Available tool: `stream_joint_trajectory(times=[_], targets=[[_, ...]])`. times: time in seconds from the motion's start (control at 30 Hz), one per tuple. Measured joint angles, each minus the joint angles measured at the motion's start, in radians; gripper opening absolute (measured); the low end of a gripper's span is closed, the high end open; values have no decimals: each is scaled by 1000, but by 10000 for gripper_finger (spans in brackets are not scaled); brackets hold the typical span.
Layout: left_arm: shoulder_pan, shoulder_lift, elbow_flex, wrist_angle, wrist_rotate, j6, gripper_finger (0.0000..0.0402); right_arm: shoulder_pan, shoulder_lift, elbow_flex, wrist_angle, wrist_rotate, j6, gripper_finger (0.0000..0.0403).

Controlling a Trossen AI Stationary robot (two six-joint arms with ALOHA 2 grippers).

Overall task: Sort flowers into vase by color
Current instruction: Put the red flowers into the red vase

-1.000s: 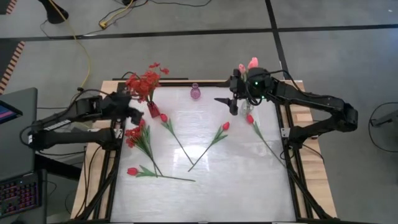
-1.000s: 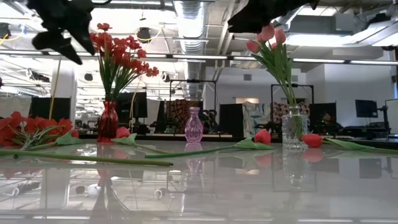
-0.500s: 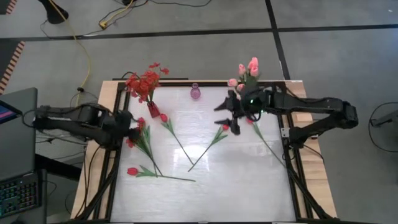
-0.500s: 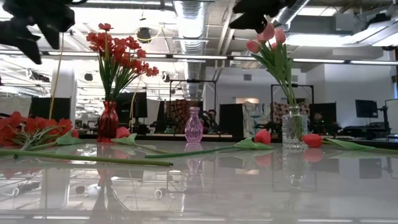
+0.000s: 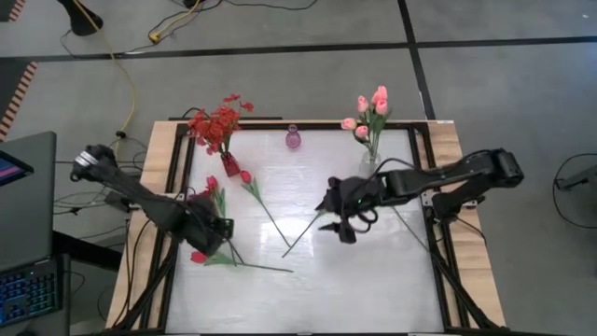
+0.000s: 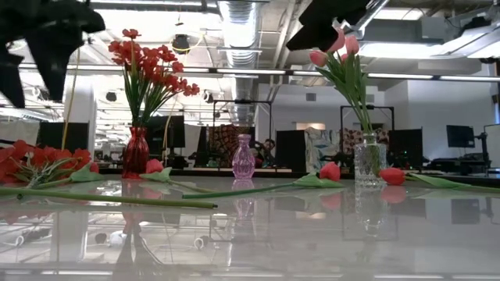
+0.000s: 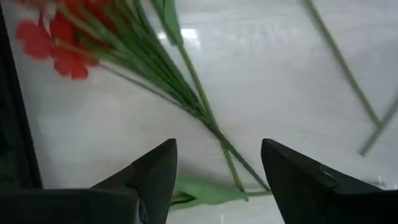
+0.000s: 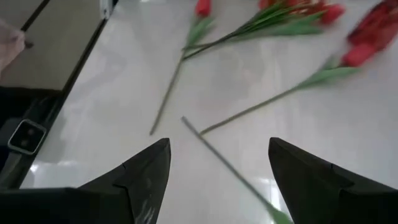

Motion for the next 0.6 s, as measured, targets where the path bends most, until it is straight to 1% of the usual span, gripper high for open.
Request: stream_joint_trajectory(times=[0.1, 0.27, 0.43, 0.6], targets=[[-11, 76, 0, 40, 24, -59, 210, 30, 35, 0, 19, 0, 0, 299], [-14, 182, 0, 108, 48, -90, 202, 64, 74, 0, 46, -1, -5, 299], [-8, 259, 0, 126, 52, -101, 189, 92, 78, 0, 44, -2, -5, 299], [-4, 298, -16, 166, 44, -107, 172, 126, 75, 0, 43, -2, -6, 299]])
